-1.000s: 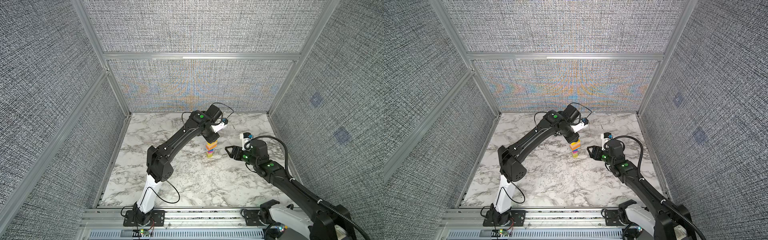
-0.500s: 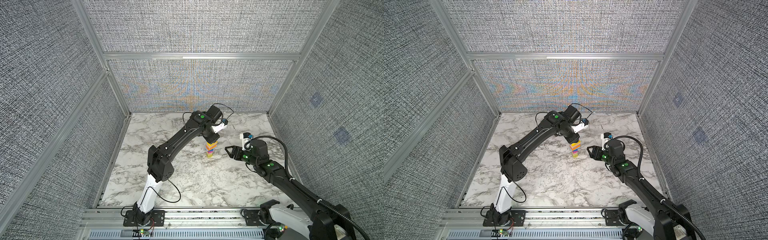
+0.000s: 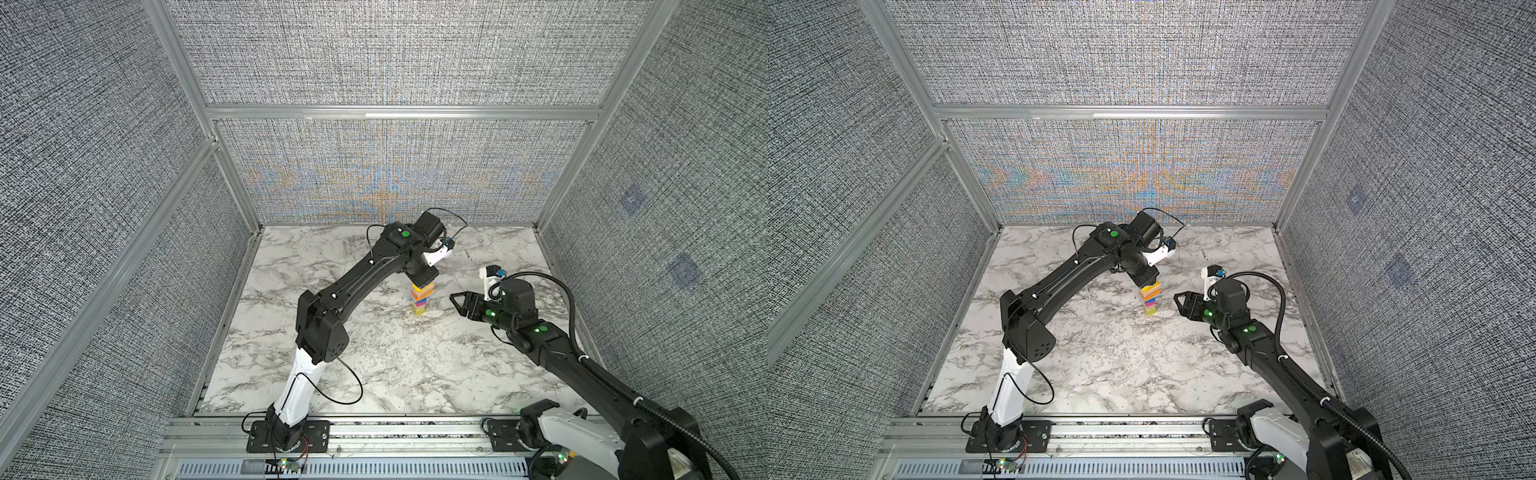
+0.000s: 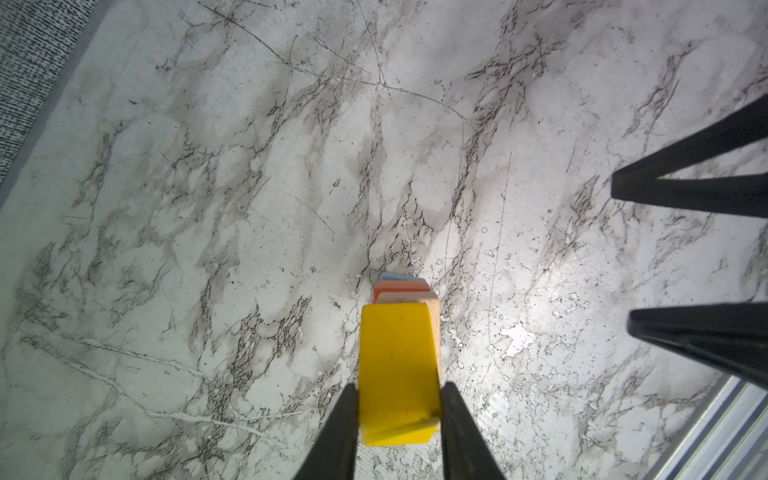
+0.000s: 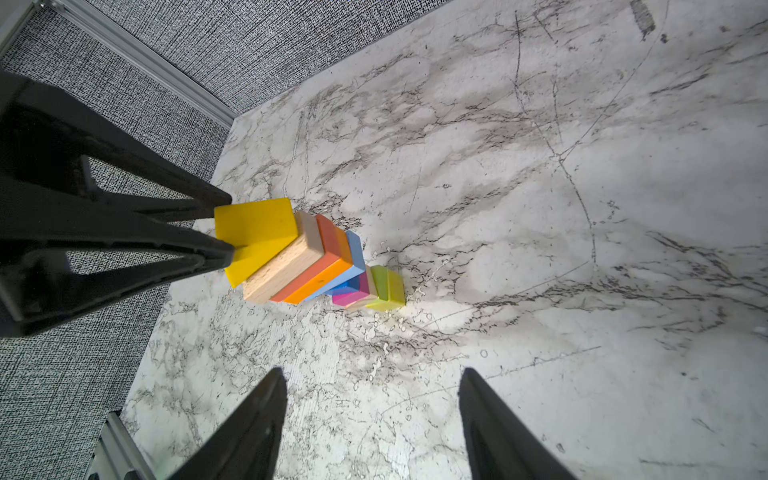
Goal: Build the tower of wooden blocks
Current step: 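Lower the yellow cube onto the top of the stack with the left gripper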
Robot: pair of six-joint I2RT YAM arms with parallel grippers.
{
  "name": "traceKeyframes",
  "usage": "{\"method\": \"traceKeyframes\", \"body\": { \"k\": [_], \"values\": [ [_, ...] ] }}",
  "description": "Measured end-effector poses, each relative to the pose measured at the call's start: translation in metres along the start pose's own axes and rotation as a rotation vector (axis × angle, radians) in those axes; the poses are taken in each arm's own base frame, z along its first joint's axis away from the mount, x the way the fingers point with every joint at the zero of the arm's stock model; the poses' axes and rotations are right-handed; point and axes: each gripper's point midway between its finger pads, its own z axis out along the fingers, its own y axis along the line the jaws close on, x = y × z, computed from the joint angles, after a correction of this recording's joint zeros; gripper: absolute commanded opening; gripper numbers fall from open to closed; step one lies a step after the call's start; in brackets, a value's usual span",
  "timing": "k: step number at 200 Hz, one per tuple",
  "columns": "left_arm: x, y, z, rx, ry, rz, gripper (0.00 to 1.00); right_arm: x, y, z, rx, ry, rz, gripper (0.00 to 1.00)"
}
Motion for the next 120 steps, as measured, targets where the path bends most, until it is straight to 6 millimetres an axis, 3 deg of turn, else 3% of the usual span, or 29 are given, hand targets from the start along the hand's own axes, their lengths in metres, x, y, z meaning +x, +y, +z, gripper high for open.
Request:
{"method": "traceKeyframes", "body": {
  "k": [120],
  "values": [
    [0.0002, -0.0017, 0.0022, 0.011, 0.002, -0.011, 0.3, 0.0003, -0.0009, 0.0005, 0.002, 0.002, 0.002, 0.68]
  ]
}}
